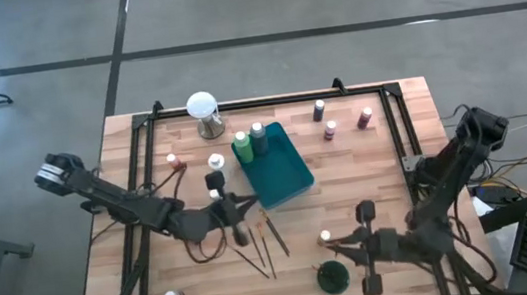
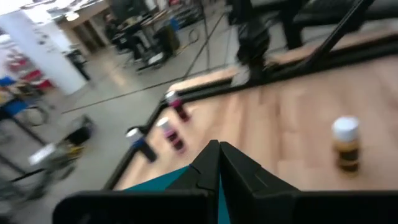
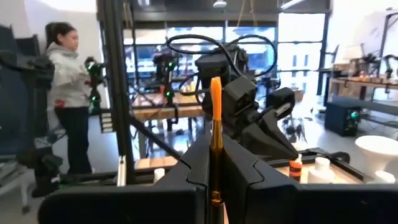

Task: Pick & Place Paint Supplies
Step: Put the gold paint brush into the green cup

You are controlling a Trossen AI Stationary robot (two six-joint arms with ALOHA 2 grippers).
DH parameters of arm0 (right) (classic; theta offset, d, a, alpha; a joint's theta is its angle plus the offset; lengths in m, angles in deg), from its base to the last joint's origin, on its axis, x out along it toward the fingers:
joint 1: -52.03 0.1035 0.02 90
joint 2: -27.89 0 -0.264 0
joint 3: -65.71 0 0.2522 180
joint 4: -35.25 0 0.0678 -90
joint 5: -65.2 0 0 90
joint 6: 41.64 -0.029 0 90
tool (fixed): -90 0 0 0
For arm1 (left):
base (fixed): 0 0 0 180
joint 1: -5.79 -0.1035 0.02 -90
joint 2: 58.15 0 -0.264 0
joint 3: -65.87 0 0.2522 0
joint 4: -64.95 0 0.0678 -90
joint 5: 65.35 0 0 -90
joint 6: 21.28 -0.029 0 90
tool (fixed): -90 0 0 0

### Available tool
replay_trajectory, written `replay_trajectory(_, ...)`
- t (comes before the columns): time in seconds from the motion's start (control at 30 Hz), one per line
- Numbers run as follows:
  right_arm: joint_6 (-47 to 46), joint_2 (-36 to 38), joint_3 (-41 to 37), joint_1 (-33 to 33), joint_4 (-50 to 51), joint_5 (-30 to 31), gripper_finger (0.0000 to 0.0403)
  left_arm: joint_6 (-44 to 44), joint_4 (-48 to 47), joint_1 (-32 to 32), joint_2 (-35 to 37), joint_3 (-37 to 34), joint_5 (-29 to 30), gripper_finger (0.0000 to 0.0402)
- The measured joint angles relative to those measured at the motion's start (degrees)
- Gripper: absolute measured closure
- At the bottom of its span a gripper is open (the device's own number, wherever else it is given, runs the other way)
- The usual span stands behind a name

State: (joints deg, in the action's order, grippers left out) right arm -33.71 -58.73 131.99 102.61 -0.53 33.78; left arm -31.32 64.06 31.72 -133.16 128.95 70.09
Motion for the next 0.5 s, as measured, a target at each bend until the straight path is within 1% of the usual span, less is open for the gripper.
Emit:
replay_trajectory(0.07,1.52,-2.95,0.04,0.25,-5.33,0.82,0.0390,0.24,3.63,-0.24,0.39,-1.16,-1.31,0.0391)
replay_trajectory(0.17,2.85,-7.22,0.04,0.19,-12.58,1.04,0.0390,-0.51,8.79,-0.62,0.40,-3.23,-1.52,0.0391)
replay_trajectory(0.23,3.85,-9.24,0.04,0.15,-15.89,1.41,0.0390,-1.29,11.13,-1.08,0.38,-4.48,-2.51,0.0391)
replay_trajectory(0.5,1.79,-13.02,0.56,2.48,-17.09,2.83,0.0390,-1.27,13.29,-1.46,0.36,-7.47,-3.58,0.0392)
